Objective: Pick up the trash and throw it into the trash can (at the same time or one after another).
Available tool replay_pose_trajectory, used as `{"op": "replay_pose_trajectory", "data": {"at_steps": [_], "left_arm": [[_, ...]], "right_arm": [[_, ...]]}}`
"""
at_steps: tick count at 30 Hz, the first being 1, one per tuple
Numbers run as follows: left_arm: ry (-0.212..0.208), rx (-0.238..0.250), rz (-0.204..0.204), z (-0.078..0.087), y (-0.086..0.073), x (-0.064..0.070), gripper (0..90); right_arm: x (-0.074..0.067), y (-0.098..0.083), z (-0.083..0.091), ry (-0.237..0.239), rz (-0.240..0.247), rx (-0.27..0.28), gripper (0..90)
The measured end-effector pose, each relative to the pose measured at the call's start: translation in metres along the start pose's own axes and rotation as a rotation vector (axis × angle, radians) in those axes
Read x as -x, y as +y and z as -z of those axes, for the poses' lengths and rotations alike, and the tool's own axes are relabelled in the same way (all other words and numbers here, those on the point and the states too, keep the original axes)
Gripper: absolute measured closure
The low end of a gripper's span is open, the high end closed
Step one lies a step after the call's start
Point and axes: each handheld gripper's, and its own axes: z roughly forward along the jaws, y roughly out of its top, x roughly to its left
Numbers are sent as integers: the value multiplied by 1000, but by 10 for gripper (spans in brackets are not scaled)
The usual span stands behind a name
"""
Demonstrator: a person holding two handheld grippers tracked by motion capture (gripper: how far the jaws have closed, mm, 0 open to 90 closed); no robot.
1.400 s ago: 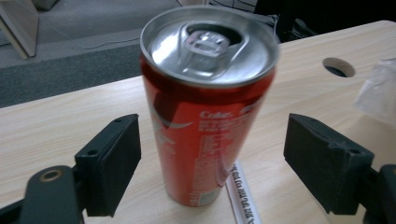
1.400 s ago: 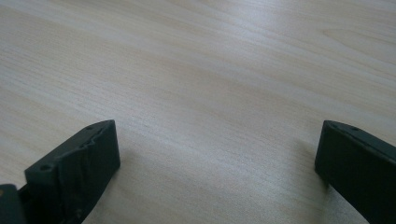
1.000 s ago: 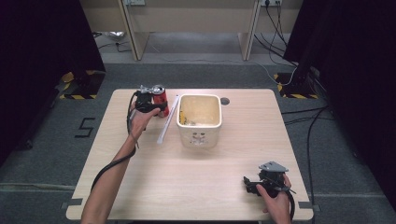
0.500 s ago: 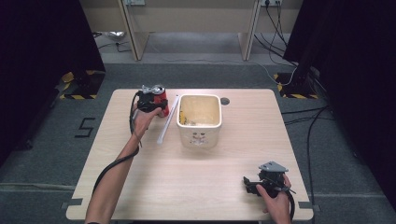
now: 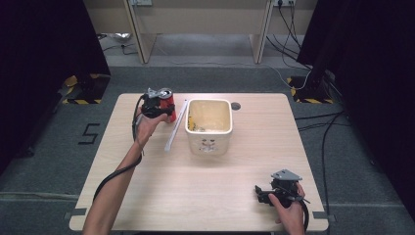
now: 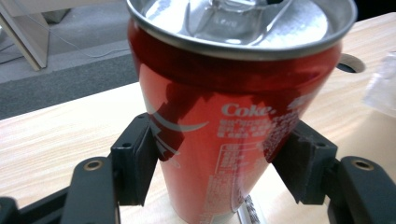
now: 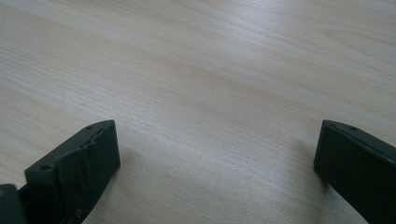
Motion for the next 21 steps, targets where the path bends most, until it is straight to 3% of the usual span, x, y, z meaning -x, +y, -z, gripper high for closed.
{"op": "replay_pose_trajectory", "data": {"at_steps": [4, 11, 21], "left_arm": [[-21, 1, 13, 11, 3, 0, 351], [-44, 27, 5, 36, 10, 1, 351], [-76, 26, -17, 66, 17, -1, 350]], "right_arm": [[0, 0, 0, 0, 2, 1, 6], [0, 0, 0, 0, 2, 1, 6], [0, 0, 0, 0, 1, 1, 6]]}}
